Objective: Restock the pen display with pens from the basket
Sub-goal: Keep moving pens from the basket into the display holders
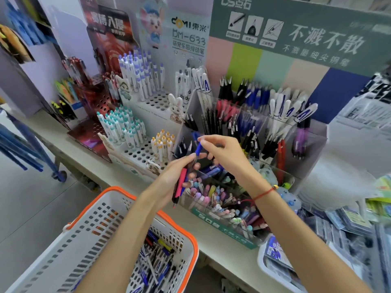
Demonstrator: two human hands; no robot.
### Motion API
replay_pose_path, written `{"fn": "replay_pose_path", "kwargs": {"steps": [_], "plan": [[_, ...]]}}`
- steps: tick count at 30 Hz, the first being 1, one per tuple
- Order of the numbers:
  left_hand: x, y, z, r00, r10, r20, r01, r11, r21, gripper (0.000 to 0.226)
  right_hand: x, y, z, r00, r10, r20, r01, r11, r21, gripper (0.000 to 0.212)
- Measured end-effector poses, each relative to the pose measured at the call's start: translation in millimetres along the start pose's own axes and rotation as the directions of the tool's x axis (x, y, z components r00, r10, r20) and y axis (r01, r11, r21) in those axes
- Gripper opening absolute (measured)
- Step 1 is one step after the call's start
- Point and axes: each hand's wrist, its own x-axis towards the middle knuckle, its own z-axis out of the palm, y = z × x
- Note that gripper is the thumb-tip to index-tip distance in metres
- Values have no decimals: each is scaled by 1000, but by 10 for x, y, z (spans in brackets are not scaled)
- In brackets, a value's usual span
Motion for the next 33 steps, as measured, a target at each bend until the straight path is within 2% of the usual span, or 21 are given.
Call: {"fn": "replay_pose_path", "kwargs": {"steps": [4,7,10,13,17,19,21,23,26,29,33], "plan": [[55,-19,208,1000,16,-13,-14,995,94,22,-145,27,-257,997,-7,-71,13,997,73,16],[107,-13,274,999,37,8,-38,995,92,27,-208,25,-479,948,-60,-313,110,984,143,14],[160,6,319,998,37,-45,-36,999,8,27,-218,-21,-719,811,-168,-560,250,966,72,17],[196,2,339,996,51,-75,-52,999,0,26,-219,-87,-901,660,-261,-705,318,947,-54,13],[204,18,340,997,50,-58,-53,997,-57,25,-224,-192,-972,452,-456,-766,414,869,-273,10],[181,46,359,997,44,-62,-48,997,-68,26,-182,-238,-948,389,-541,-746,428,823,-373,12],[173,74,394,997,43,-60,-47,996,-72,26,-84,-232,-918,392,-592,-704,412,797,-441,17],[165,116,439,998,38,-48,-43,995,-93,28,26,-215,-901,437,-633,-639,378,774,-508,19],[149,178,489,999,38,13,-35,985,-168,36,187,-222,-936,558,-648,-519,254,728,-637,19],[148,184,480,997,65,52,-52,973,-223,40,316,-245,-970,652,-623,-431,80,622,-779,23],[135,161,454,994,102,42,-90,971,-223,25,406,-241,-984,670,-664,-332,38,477,-878,15]]}}
